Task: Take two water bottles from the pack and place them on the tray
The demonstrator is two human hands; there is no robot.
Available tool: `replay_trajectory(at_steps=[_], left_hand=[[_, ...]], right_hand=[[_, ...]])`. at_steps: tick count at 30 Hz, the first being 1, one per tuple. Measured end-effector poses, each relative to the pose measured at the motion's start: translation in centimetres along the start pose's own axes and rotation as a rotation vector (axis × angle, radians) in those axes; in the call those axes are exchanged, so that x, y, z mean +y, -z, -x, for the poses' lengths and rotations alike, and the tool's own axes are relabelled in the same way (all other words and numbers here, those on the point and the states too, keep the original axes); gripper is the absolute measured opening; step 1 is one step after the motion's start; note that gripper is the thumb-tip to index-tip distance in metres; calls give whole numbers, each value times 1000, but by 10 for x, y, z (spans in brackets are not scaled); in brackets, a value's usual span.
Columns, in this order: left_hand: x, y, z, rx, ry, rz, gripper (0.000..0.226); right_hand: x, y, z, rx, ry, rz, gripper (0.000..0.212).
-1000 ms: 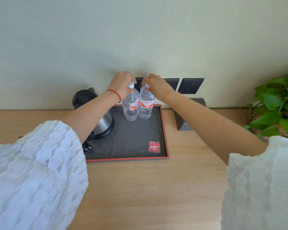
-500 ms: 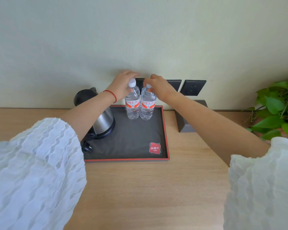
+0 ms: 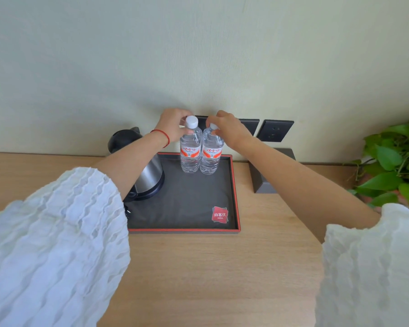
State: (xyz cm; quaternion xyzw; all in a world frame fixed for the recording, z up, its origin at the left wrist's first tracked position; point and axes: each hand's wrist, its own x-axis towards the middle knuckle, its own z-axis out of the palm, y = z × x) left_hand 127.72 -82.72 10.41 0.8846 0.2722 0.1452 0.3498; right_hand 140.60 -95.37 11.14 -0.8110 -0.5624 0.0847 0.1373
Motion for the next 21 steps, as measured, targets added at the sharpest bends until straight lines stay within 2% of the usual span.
replay_trajectory(at_steps=[4,9,11,14,17,21], left_hand=[[1,2,-3,-15,44,34,41],[3,-5,6,48,79,38,39],[4,-7,9,69,157,141,46],[2,-5,15,149,331,430,60],[4,0,30,163,397,520,51],[14,25,40,146,464,628,32]], right_hand=[[-1,-2,2,16,20,75,19],[-5,0,1,-2,1,70,26],[-7,1,2,-13,-4,78,31],[-13,0,9,21,-59,17,45],[-21,4,24,70,-119,-107,50],[-26,28,35,202,-184,-143,39]])
